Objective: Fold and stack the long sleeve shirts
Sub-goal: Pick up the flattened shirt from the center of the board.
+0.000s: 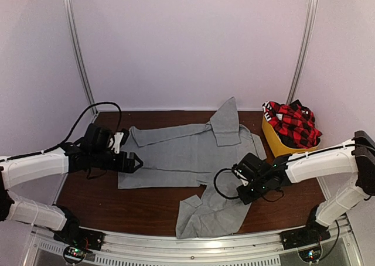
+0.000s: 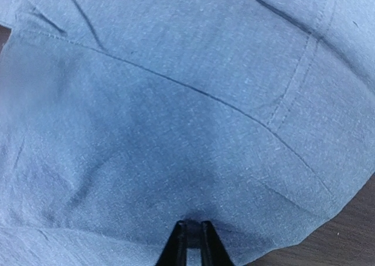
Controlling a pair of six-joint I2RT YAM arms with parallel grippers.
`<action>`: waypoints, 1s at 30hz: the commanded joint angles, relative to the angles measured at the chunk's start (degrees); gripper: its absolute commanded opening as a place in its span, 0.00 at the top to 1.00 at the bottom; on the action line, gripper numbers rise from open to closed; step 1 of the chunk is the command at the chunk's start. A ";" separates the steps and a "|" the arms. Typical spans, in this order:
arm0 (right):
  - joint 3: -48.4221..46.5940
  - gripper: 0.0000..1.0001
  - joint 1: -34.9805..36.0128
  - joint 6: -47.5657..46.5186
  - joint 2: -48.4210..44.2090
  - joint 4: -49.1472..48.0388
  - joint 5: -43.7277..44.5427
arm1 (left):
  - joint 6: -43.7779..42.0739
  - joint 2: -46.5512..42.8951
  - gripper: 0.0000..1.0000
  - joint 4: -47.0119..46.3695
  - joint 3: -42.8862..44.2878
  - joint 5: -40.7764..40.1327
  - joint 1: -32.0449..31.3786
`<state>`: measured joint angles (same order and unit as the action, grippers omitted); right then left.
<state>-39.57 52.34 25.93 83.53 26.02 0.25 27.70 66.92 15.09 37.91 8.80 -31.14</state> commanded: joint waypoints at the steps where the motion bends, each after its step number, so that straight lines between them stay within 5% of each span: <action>1: 1.17 0.95 0.36 1.08 -2.45 -0.44 3.80 | -2.11 0.24 0.13 -0.64 1.03 0.48 0.02; 5: 1.11 1.00 0.31 1.33 -2.94 -0.37 4.40 | -4.43 -0.38 0.13 -0.59 1.18 1.14 0.02; 8: 1.41 0.94 0.39 0.49 -4.77 -1.81 2.31 | -5.81 -0.60 0.13 -0.59 1.54 1.36 0.02; 12: 2.23 0.68 2.90 -1.63 -8.40 -5.77 -1.16 | -6.51 -0.09 0.13 -0.87 2.07 0.88 0.02; 15: 2.58 0.40 4.81 -2.85 -10.41 -8.27 -2.73 | -6.61 0.53 0.13 -1.54 2.08 1.26 0.02; 18: 2.50 0.25 6.41 -4.75 -9.57 -9.61 -4.31 | -6.61 1.16 0.13 -2.21 1.99 1.45 0.02; 30: -2.97 0.20 13.34 -8.18 5.21 -8.01 -0.70 | -6.02 2.32 0.13 -3.41 1.31 2.22 0.02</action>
<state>-40.32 64.05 19.16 85.84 18.09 -2.85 22.13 68.79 14.52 38.17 10.11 -31.11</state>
